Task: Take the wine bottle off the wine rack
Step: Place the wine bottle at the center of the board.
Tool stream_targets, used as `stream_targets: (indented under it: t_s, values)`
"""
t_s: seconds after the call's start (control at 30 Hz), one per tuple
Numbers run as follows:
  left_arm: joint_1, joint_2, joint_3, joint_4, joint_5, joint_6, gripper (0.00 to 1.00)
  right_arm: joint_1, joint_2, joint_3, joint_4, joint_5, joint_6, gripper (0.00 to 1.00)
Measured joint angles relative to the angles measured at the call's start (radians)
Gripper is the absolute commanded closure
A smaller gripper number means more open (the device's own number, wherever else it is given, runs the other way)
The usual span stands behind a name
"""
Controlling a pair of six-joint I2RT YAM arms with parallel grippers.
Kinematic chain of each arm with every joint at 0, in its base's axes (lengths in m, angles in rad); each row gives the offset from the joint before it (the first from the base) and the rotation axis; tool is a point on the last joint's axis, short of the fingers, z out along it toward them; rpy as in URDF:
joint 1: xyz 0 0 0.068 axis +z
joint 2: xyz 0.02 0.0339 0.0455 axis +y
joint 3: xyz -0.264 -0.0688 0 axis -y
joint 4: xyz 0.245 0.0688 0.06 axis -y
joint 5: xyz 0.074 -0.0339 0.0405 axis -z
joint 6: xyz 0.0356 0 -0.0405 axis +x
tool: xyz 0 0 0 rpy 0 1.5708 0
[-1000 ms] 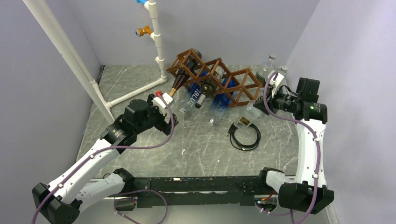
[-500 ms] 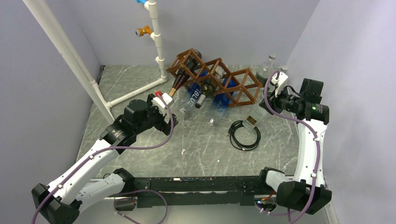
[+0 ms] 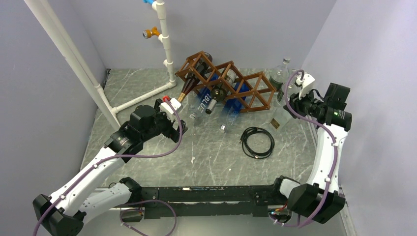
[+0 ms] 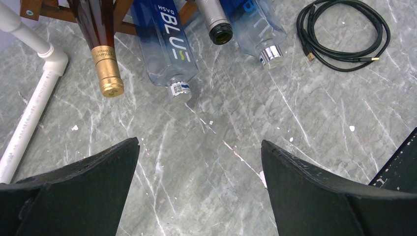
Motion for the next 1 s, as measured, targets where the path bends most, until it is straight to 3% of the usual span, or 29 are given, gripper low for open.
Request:
stream_targets:
  t_s: [0.47,1.0]
  values:
    - [0.000,-0.007,0.000,0.000,0.001,0.000,0.00,-0.153,0.157,0.006,0.143,0.013,0.064,1.00]
    - [0.000,-0.007,0.000,0.000,0.004,0.000,0.00,-0.167,0.347,0.147,0.246,0.046,0.117,0.96]
